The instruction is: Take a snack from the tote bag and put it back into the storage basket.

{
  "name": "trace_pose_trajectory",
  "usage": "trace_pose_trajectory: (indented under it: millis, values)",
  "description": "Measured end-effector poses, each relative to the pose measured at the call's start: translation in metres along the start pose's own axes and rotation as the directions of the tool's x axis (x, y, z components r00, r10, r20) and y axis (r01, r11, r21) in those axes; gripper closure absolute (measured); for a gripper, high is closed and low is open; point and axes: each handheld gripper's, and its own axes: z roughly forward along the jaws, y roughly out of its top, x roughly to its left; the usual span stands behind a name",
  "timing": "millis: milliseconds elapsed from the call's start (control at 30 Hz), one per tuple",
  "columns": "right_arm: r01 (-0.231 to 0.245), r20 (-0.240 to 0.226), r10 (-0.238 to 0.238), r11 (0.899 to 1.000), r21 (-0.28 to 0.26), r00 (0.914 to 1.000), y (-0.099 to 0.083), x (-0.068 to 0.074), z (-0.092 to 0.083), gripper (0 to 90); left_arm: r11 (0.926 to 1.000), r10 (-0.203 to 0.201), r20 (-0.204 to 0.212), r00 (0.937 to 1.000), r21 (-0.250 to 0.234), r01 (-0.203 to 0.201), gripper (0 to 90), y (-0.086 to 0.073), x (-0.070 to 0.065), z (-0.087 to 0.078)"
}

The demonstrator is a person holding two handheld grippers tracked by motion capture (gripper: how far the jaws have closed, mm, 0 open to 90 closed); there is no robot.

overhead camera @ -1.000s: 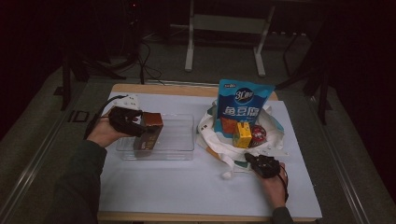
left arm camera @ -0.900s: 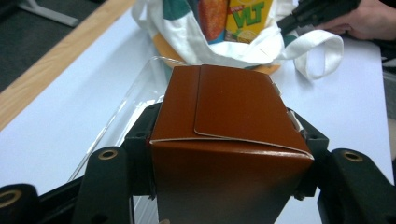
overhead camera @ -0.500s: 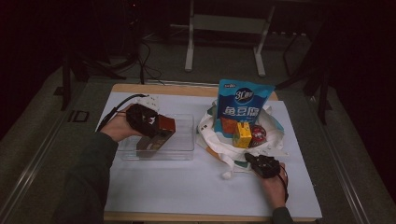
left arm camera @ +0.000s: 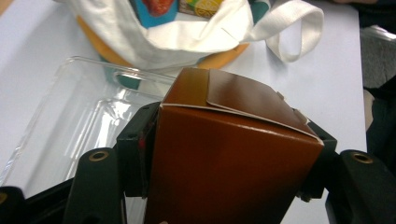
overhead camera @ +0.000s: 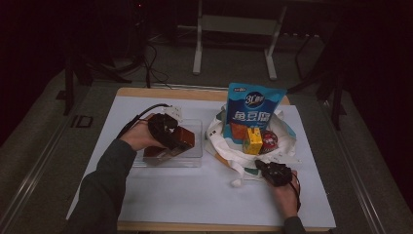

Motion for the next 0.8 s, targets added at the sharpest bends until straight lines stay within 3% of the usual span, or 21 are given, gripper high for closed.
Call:
trace_pose_trajectory:
  millis: [233, 500, 800]
  values:
    - [0.0, 0.0, 0.0, 1.0, 0.0, 1.0, 0.0, 0.0, 0.0, 88.7, 0.9991, -0.04, -0.007, 0.9992, -0.011, 0.04, 36.1, 0.0, 0.002, 0.011]
    - [0.001, 0.0, -0.001, 1.0, -0.001, 1.0, 0.0, 0.0, 0.0, 88.6, 0.9973, -0.04, -0.014, 0.9991, 0.061, 0.041, 34.7, 0.005, -0.002, 0.033]
    - [0.0, -0.001, 0.0, 1.0, -0.001, 1.0, 0.0, 0.0, 0.0, 88.5, 0.9941, -0.078, -0.022, 0.9967, 0.074, 0.079, 33.3, 0.004, -0.002, 0.044]
